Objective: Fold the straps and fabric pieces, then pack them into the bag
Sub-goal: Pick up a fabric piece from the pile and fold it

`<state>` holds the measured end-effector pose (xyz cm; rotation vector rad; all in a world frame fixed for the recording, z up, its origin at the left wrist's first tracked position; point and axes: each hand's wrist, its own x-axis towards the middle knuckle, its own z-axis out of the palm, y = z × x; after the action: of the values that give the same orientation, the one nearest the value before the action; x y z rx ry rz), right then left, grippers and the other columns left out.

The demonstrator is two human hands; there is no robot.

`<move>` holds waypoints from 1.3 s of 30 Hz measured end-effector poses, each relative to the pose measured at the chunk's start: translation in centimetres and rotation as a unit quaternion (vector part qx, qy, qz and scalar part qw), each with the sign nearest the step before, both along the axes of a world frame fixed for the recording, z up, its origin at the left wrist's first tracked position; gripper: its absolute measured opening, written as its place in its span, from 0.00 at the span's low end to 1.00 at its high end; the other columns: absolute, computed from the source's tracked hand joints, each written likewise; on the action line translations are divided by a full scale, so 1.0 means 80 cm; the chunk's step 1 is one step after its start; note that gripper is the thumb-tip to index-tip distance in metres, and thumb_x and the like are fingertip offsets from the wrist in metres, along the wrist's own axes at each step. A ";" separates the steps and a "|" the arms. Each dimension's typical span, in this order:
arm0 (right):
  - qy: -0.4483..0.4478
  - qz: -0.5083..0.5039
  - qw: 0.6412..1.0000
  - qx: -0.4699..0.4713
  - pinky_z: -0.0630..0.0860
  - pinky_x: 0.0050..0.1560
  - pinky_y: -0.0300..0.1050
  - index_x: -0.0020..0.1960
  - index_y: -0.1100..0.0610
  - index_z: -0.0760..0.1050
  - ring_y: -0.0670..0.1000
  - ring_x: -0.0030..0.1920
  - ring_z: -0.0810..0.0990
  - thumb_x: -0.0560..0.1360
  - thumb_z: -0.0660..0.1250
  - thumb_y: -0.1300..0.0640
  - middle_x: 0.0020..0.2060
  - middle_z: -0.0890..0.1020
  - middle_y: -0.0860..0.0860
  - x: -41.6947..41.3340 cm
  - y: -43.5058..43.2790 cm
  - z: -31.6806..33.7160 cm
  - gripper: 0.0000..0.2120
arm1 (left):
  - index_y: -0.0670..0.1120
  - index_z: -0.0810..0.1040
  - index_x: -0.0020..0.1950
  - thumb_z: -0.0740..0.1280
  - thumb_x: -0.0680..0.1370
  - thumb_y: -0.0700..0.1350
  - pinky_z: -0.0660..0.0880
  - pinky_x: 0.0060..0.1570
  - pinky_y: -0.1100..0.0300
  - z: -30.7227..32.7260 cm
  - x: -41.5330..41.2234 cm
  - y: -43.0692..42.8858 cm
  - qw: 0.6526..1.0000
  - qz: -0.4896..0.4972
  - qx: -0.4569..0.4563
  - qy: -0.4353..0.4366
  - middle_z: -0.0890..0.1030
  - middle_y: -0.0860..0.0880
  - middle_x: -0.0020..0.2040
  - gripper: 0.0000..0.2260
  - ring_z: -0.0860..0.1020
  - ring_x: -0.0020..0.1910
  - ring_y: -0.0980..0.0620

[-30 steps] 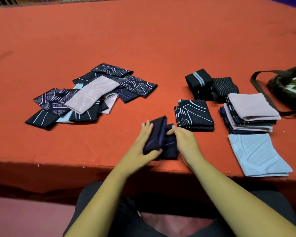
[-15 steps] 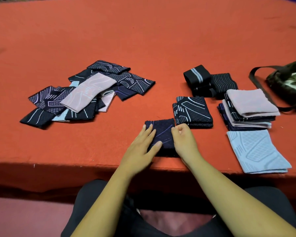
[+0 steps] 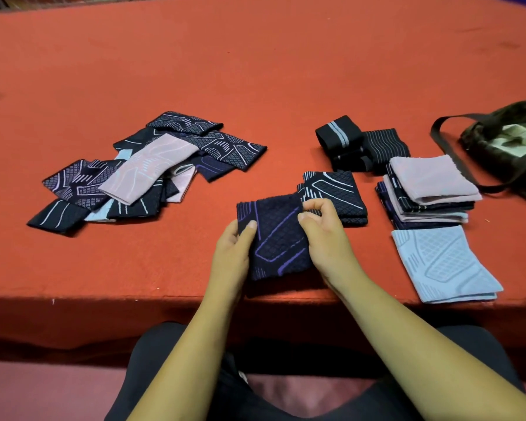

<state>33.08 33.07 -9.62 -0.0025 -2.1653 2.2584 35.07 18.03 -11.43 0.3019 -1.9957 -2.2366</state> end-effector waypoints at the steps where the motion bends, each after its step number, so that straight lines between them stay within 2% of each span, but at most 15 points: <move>1: -0.011 -0.022 1.000 0.018 0.68 0.37 0.45 0.56 0.55 0.70 0.51 0.34 0.69 0.81 0.59 0.59 0.35 0.75 0.50 -0.001 0.002 0.003 0.04 | 0.43 0.79 0.58 0.63 0.82 0.43 0.79 0.48 0.59 0.004 -0.001 0.007 1.000 -0.011 0.021 -0.002 0.85 0.44 0.51 0.08 0.83 0.48 0.51; 3: -0.019 -0.052 0.995 0.082 0.72 0.38 0.44 0.57 0.57 0.72 0.49 0.34 0.75 0.82 0.61 0.53 0.38 0.80 0.49 -0.004 0.009 0.004 0.08 | 0.44 0.80 0.55 0.63 0.82 0.45 0.79 0.50 0.53 0.009 -0.004 0.020 1.000 -0.011 0.022 -0.010 0.85 0.43 0.51 0.08 0.82 0.47 0.50; 6: 0.014 -0.079 0.984 0.159 0.76 0.47 0.48 0.54 0.58 0.75 0.53 0.42 0.82 0.81 0.63 0.52 0.42 0.84 0.55 -0.013 0.027 0.004 0.10 | 0.42 0.80 0.54 0.62 0.82 0.46 0.77 0.48 0.54 0.016 -0.018 0.036 1.000 -0.003 -0.017 -0.009 0.85 0.42 0.50 0.10 0.81 0.44 0.52; 9: 0.041 -0.125 0.975 0.181 0.76 0.45 0.45 0.52 0.56 0.73 0.50 0.41 0.82 0.79 0.66 0.54 0.40 0.83 0.52 -0.037 0.050 0.014 0.06 | 0.40 0.80 0.54 0.63 0.82 0.45 0.77 0.45 0.56 0.025 -0.045 0.054 0.998 -0.030 -0.046 -0.005 0.85 0.42 0.49 0.10 0.80 0.43 0.52; 11: 0.062 -0.136 0.966 0.210 0.73 0.42 0.42 0.50 0.56 0.72 0.49 0.39 0.79 0.79 0.66 0.55 0.38 0.81 0.51 -0.057 0.065 0.027 0.05 | 0.42 0.80 0.51 0.65 0.80 0.47 0.77 0.45 0.53 0.029 -0.070 0.065 0.998 -0.040 -0.054 -0.010 0.84 0.42 0.46 0.09 0.81 0.42 0.49; 13: 0.056 -0.146 0.957 0.245 0.73 0.46 0.44 0.49 0.57 0.73 0.52 0.42 0.78 0.78 0.67 0.55 0.40 0.79 0.51 -0.082 0.081 0.036 0.06 | 0.45 0.76 0.47 0.67 0.80 0.46 0.75 0.39 0.54 0.034 -0.096 0.076 0.998 -0.039 -0.044 -0.032 0.82 0.45 0.40 0.05 0.79 0.36 0.49; 15: 0.031 -0.158 0.949 0.270 0.73 0.50 0.46 0.51 0.60 0.75 0.55 0.47 0.79 0.78 0.67 0.56 0.43 0.80 0.53 -0.110 0.097 0.040 0.07 | 0.45 0.71 0.50 0.65 0.79 0.41 0.71 0.33 0.57 0.045 -0.117 0.089 0.996 -0.055 -0.003 -0.064 0.79 0.46 0.38 0.03 0.76 0.32 0.50; 17: 0.003 -0.164 0.943 0.290 0.74 0.53 0.47 0.52 0.61 0.77 0.56 0.52 0.80 0.76 0.65 0.60 0.47 0.82 0.55 -0.132 0.109 0.039 0.07 | 0.45 0.67 0.56 0.64 0.78 0.37 0.71 0.31 0.58 0.053 -0.134 0.099 0.993 -0.078 0.012 -0.082 0.78 0.45 0.39 0.10 0.76 0.30 0.50; 21: -0.029 -0.174 0.932 0.316 0.69 0.52 0.41 0.58 0.60 0.77 0.56 0.57 0.78 0.74 0.61 0.64 0.56 0.81 0.55 -0.148 0.117 0.029 0.14 | 0.48 0.64 0.54 0.65 0.74 0.38 0.77 0.35 0.48 0.038 -0.157 0.108 0.984 -0.107 -0.117 -0.077 0.79 0.42 0.40 0.14 0.77 0.35 0.46; 25: -0.040 -0.171 0.918 0.355 0.67 0.48 0.41 0.56 0.62 0.77 0.58 0.57 0.78 0.74 0.62 0.64 0.55 0.81 0.57 -0.148 0.118 0.001 0.12 | 0.47 0.66 0.53 0.67 0.75 0.39 0.72 0.35 0.51 0.019 -0.163 0.111 0.960 -0.101 -0.255 -0.060 0.74 0.50 0.36 0.12 0.74 0.35 0.48; 30: -0.026 -0.153 0.913 0.378 0.68 0.51 0.43 0.56 0.64 0.75 0.59 0.56 0.77 0.75 0.63 0.65 0.54 0.80 0.59 -0.142 0.122 -0.010 0.10 | 0.46 0.69 0.50 0.67 0.74 0.40 0.75 0.42 0.51 0.004 -0.166 0.103 0.947 -0.084 -0.306 -0.040 0.78 0.48 0.40 0.09 0.77 0.40 0.46; 33: 0.011 -0.179 0.899 0.400 0.67 0.55 0.46 0.57 0.63 0.74 0.60 0.57 0.74 0.73 0.61 0.65 0.57 0.76 0.61 -0.137 0.120 0.003 0.13 | 0.47 0.70 0.48 0.68 0.75 0.41 0.77 0.38 0.52 0.002 -0.166 0.082 0.960 -0.073 -0.265 -0.055 0.79 0.46 0.39 0.07 0.78 0.35 0.46; 35: 0.056 -0.190 0.893 0.404 0.68 0.59 0.48 0.57 0.62 0.75 0.59 0.57 0.74 0.73 0.61 0.64 0.57 0.75 0.61 -0.133 0.106 0.020 0.13 | 0.50 0.71 0.44 0.67 0.74 0.41 0.79 0.40 0.48 0.001 -0.166 0.051 0.963 -0.054 -0.257 -0.058 0.79 0.46 0.37 0.06 0.78 0.34 0.46; 37: 0.087 -0.170 0.897 0.398 0.69 0.61 0.48 0.57 0.62 0.76 0.58 0.57 0.75 0.73 0.61 0.63 0.57 0.76 0.59 -0.132 0.080 0.037 0.13 | 0.51 0.72 0.42 0.67 0.73 0.42 0.79 0.42 0.48 0.005 -0.162 0.010 0.958 -0.035 -0.279 -0.061 0.79 0.47 0.37 0.05 0.79 0.36 0.45; 39: 0.084 -0.132 0.911 0.382 0.69 0.60 0.46 0.56 0.62 0.77 0.57 0.57 0.76 0.74 0.61 0.63 0.56 0.78 0.58 -0.132 0.043 0.049 0.12 | 0.50 0.73 0.42 0.66 0.73 0.42 0.78 0.37 0.52 0.011 -0.154 -0.040 0.956 -0.008 -0.285 -0.069 0.79 0.47 0.37 0.04 0.80 0.35 0.45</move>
<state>22.52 36.48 -5.70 -0.0833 -2.5875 1.1224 22.71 14.84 -10.56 0.3775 -2.6022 -1.5736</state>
